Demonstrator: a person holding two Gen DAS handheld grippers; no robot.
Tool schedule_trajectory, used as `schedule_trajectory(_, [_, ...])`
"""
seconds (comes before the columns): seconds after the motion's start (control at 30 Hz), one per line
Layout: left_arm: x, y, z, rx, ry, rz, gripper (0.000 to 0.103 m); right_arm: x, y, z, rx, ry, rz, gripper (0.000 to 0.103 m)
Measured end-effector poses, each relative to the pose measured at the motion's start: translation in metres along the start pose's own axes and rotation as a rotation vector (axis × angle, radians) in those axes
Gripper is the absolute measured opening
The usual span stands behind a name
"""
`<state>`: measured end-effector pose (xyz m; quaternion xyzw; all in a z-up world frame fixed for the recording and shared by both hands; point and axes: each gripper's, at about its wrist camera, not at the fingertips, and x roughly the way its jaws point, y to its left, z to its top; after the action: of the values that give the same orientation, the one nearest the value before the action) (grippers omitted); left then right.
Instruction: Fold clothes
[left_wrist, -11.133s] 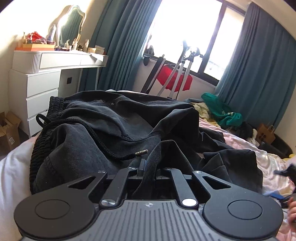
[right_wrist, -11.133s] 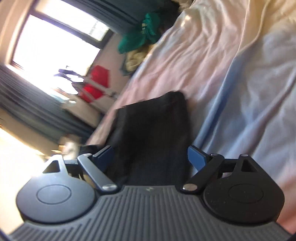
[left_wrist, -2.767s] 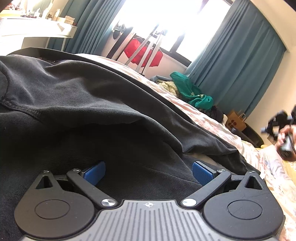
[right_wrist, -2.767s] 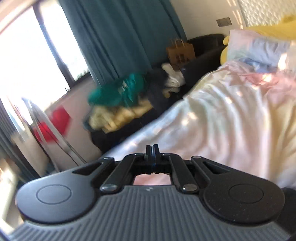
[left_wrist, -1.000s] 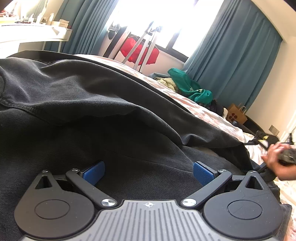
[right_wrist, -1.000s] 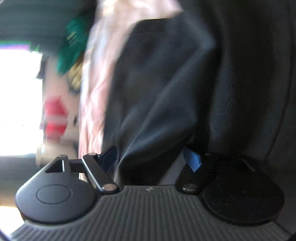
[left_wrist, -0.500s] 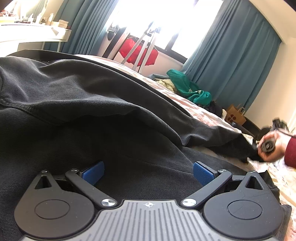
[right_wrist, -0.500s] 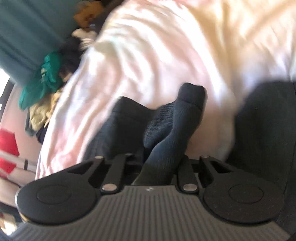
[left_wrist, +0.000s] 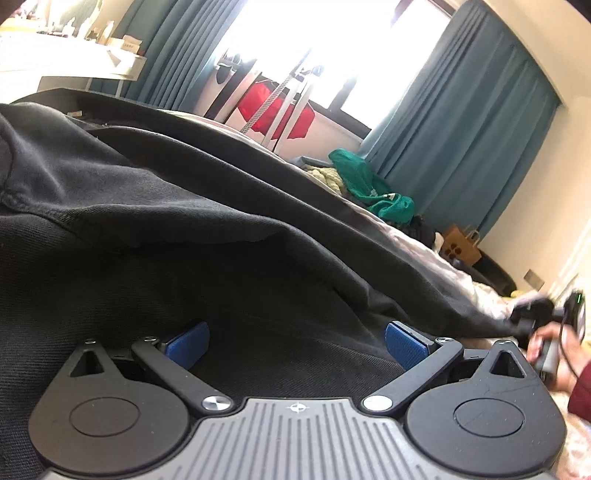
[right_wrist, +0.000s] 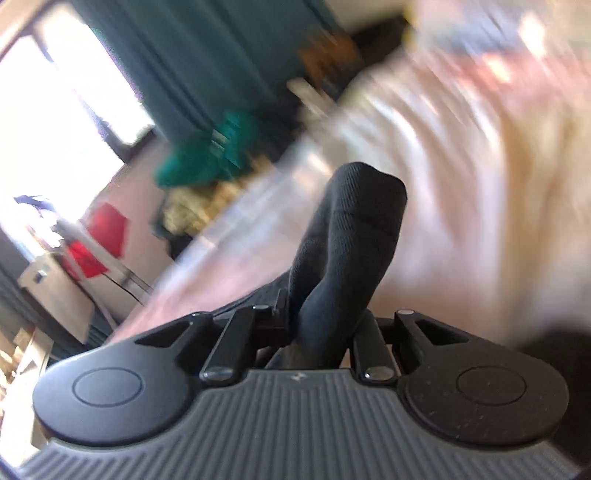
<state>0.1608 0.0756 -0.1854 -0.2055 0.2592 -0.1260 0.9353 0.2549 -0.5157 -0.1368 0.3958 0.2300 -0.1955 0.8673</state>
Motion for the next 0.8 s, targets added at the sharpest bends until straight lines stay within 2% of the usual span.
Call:
schedule_trajectory(0.07, [0.001,-0.001,-0.001,0.008,0.001,0.002,0.103,0.006,-0.022,-0.016,0.065,0.036,0.008,0.019])
schedule_trajectory(0.17, [0.002,-0.002,-0.002,0.017,0.004,0.006,0.103,0.002,-0.027,-0.030,0.024,0.011,0.050,0.021])
schedule_trajectory(0.33, [0.005,-0.009,-0.001,0.047,0.025,0.029,0.103,-0.020,-0.021,-0.026,-0.078,0.050,0.055,0.037])
schedule_trajectory(0.4, [0.001,-0.007,0.000,0.058,0.031,0.034,0.103,-0.032,-0.024,-0.027,-0.088,0.034,0.061,0.060])
schedule_trajectory(0.47, [0.000,-0.007,0.002,0.068,0.039,0.041,0.103,-0.060,-0.024,-0.037,-0.097,-0.003,0.053,0.073])
schedule_trajectory(0.67, [-0.019,-0.011,0.004,0.086,0.045,0.070,0.103,-0.149,-0.027,-0.058,-0.092,-0.104,0.002,0.074])
schedule_trajectory(0.8, [-0.038,-0.016,0.006,0.081,0.045,0.084,0.103,-0.190,-0.050,-0.059,-0.010,-0.151,-0.125,0.075])
